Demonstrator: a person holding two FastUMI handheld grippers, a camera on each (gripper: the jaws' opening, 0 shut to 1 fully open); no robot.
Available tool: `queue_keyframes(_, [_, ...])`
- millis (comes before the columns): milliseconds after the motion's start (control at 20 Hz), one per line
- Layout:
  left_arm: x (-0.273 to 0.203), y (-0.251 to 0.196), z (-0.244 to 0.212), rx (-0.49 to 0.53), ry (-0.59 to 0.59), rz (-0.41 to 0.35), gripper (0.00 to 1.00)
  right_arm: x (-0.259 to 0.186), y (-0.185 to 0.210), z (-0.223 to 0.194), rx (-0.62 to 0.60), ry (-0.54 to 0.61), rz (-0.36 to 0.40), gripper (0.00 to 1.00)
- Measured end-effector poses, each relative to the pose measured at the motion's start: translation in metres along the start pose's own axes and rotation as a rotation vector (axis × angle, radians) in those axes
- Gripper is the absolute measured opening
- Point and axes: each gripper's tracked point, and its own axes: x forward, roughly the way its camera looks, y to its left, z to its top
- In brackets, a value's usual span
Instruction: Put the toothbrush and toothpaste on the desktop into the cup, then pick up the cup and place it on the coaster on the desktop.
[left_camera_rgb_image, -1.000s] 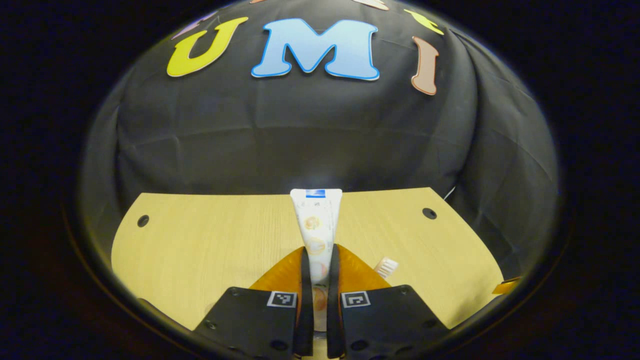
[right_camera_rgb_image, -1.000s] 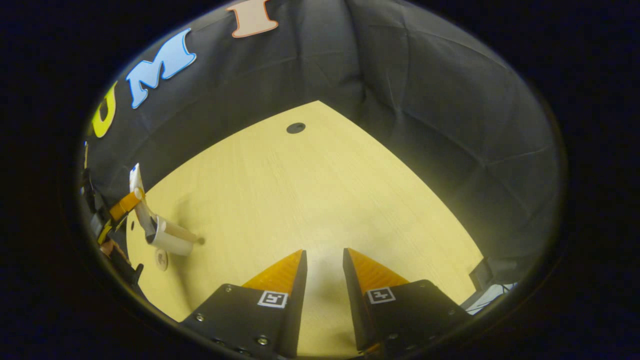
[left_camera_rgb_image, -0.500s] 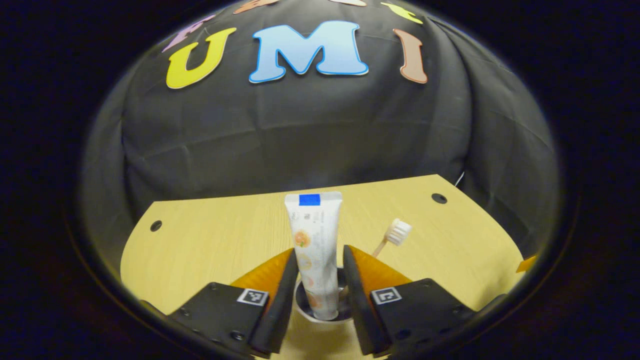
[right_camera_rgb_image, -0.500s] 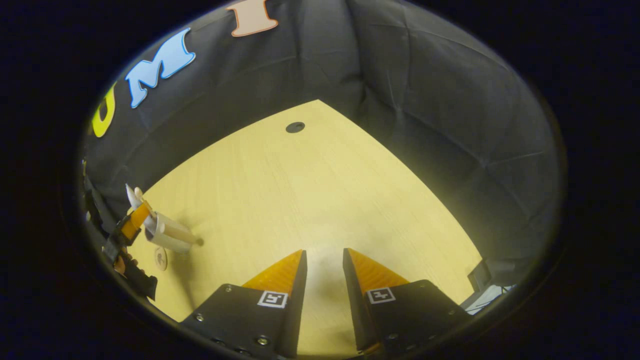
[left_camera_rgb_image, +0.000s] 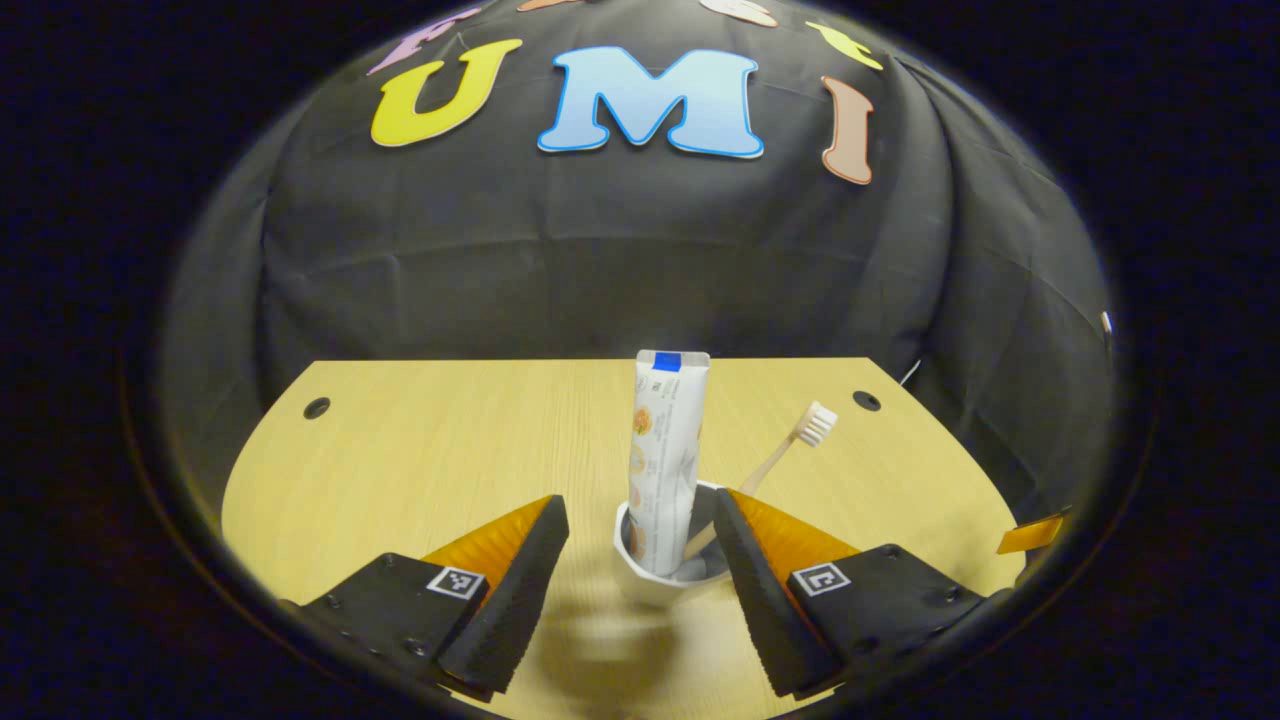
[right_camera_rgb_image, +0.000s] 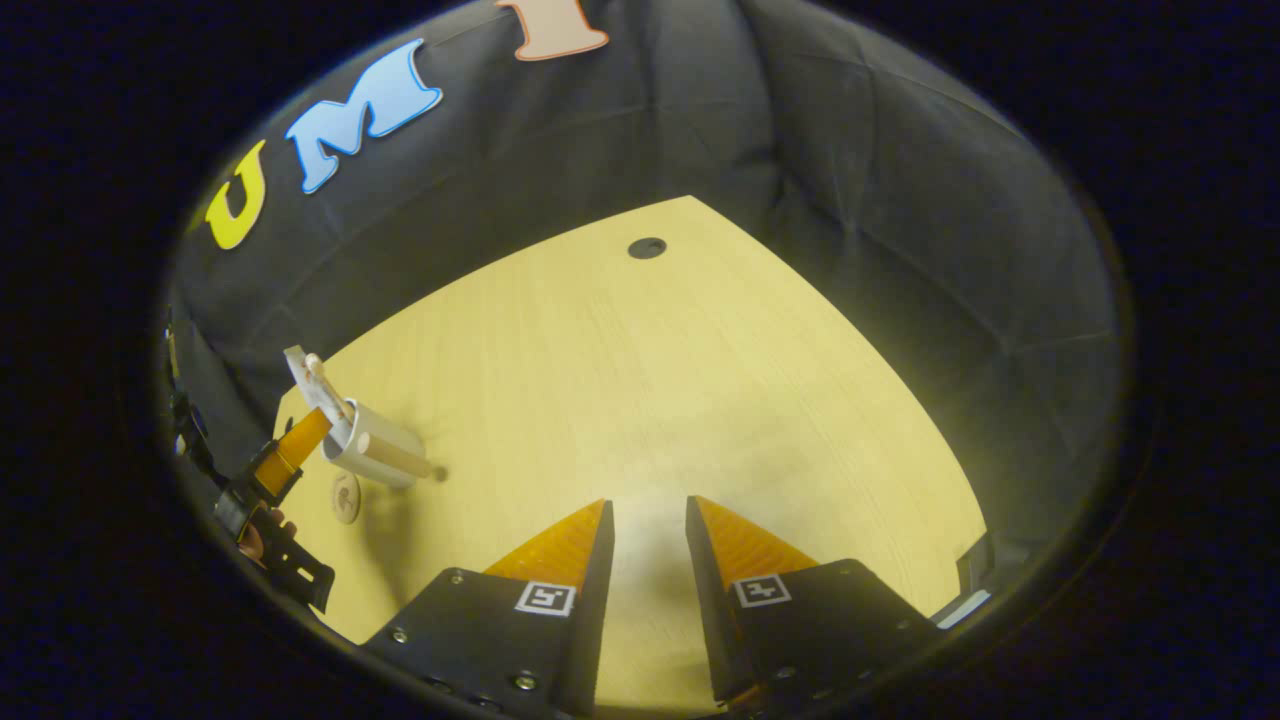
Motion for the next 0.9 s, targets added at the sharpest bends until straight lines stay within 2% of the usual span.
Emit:
queue_keyframes(450, [-0.068,0.028,-0.031,-0.002,0.041,0.024,0.96,0.016,0.076,0.015,-0.267,0.056,0.179,0.43])
queue_keyframes(900, [-0.134,0.089,-0.077,-0.033,0.115,0.131,0.96,0.032,0.148,0.01,-0.655,0.163,0.277,0.43])
